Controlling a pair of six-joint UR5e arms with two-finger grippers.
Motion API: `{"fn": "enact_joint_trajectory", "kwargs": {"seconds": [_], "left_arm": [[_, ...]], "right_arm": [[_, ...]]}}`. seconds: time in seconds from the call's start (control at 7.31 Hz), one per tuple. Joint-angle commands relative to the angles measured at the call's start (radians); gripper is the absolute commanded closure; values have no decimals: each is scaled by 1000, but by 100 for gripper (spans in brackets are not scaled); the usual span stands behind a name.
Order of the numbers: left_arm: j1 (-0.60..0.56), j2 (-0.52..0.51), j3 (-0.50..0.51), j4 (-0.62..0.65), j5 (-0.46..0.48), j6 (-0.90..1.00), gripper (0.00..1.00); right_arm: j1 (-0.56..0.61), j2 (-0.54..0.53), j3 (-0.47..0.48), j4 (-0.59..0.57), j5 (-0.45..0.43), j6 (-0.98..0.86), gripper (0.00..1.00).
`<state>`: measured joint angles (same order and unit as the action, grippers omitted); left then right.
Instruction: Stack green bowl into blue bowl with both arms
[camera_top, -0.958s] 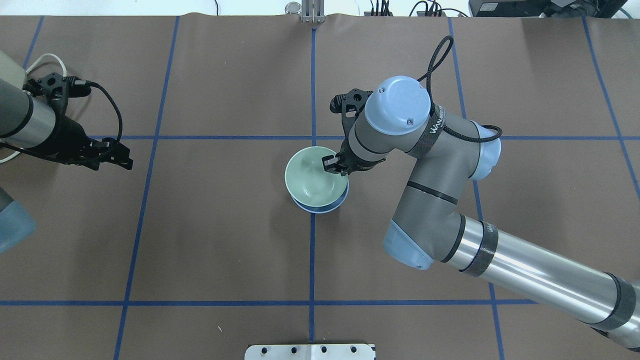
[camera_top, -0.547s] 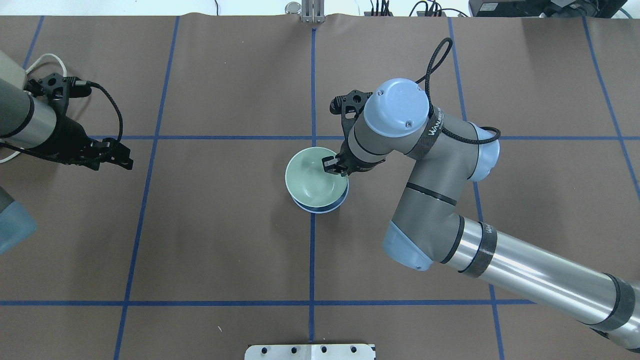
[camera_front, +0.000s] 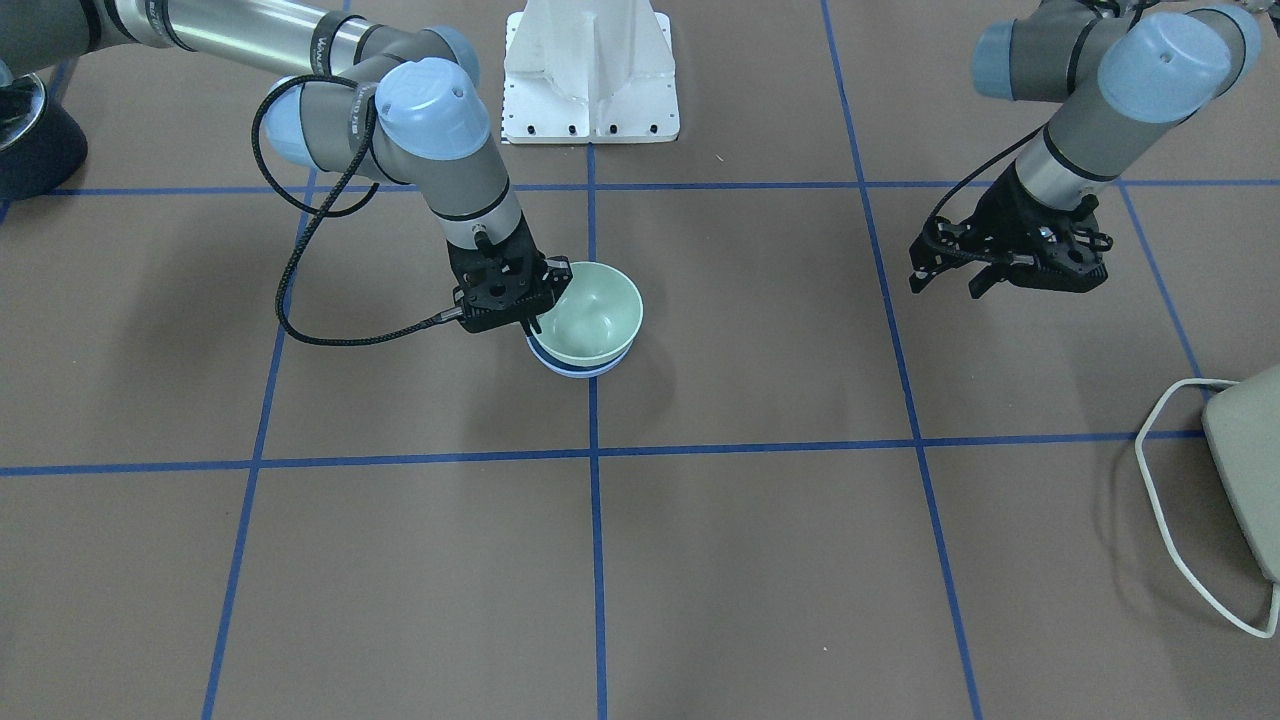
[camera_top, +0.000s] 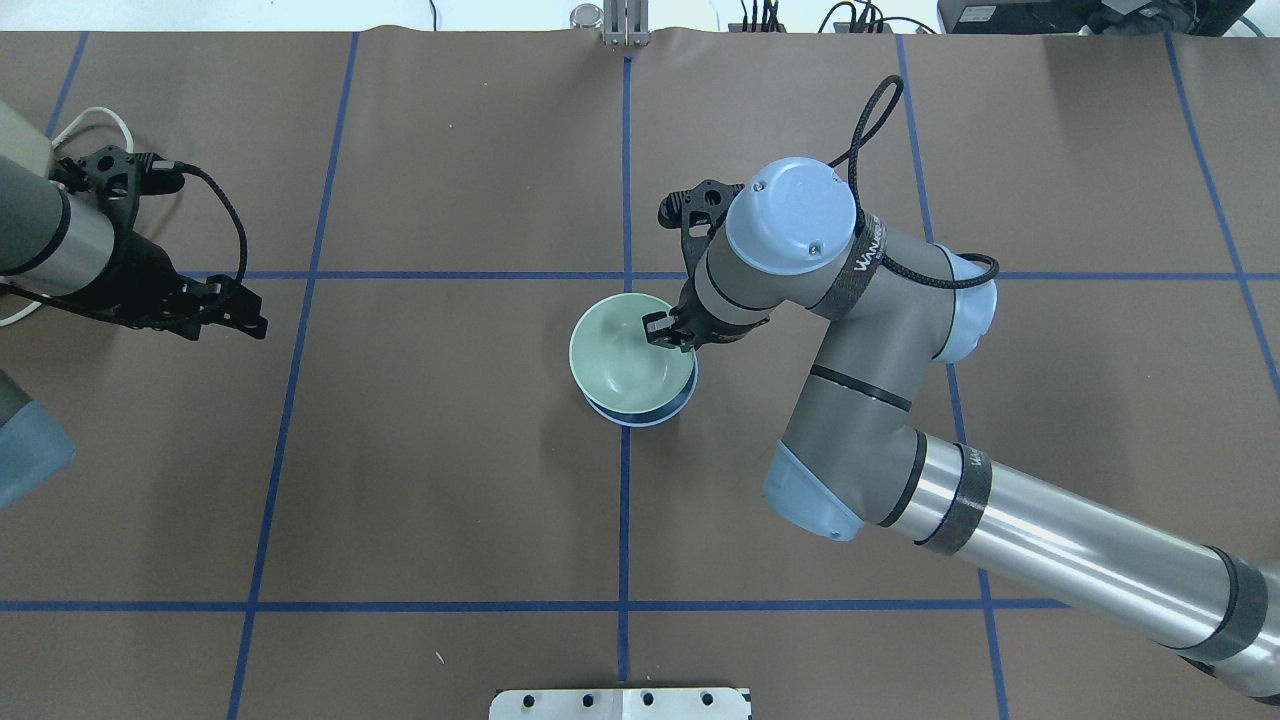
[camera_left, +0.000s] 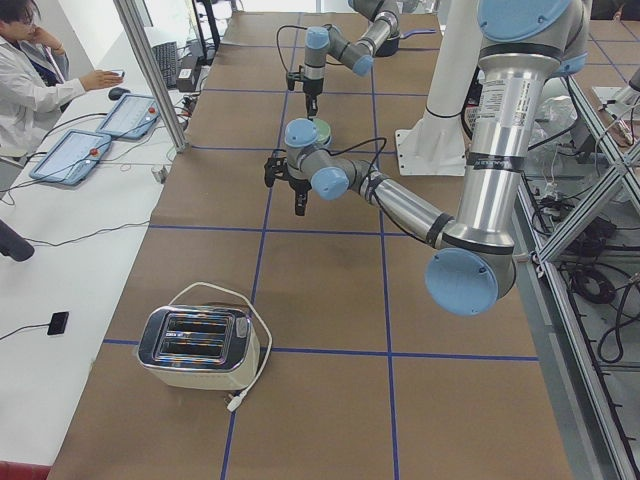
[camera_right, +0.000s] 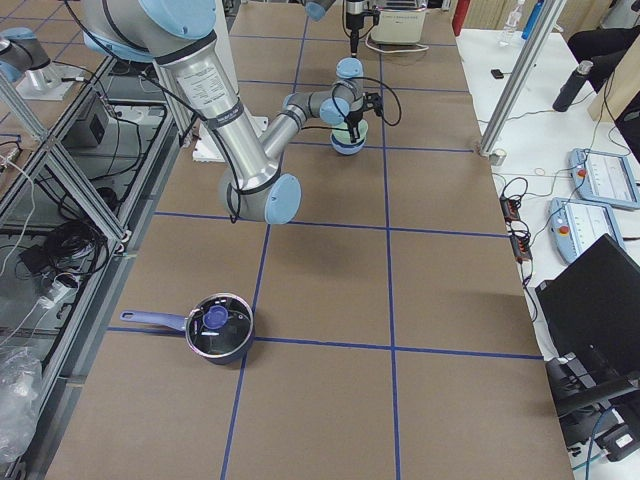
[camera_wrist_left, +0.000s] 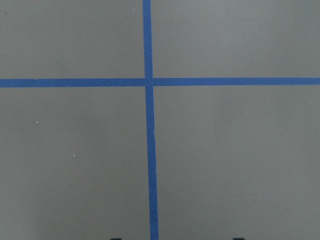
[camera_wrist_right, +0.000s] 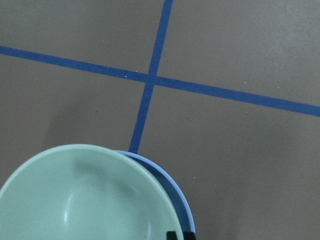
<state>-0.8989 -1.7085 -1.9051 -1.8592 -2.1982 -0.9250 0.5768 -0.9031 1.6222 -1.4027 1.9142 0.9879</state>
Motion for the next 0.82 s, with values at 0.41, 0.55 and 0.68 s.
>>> {"fn": "enact_joint_trajectory", "kwargs": {"seconds": [0.41, 0.55, 0.68], "left_arm": [[0, 0, 3, 0, 2, 0, 21], [0, -2, 1, 0, 2, 0, 21], [0, -2, 3, 0, 2, 0, 21]], "right_arm": [[0, -5, -2, 1, -6, -2, 97], [0, -3, -2, 1, -6, -2, 97], [0, -3, -2, 2, -7, -2, 96]]}}
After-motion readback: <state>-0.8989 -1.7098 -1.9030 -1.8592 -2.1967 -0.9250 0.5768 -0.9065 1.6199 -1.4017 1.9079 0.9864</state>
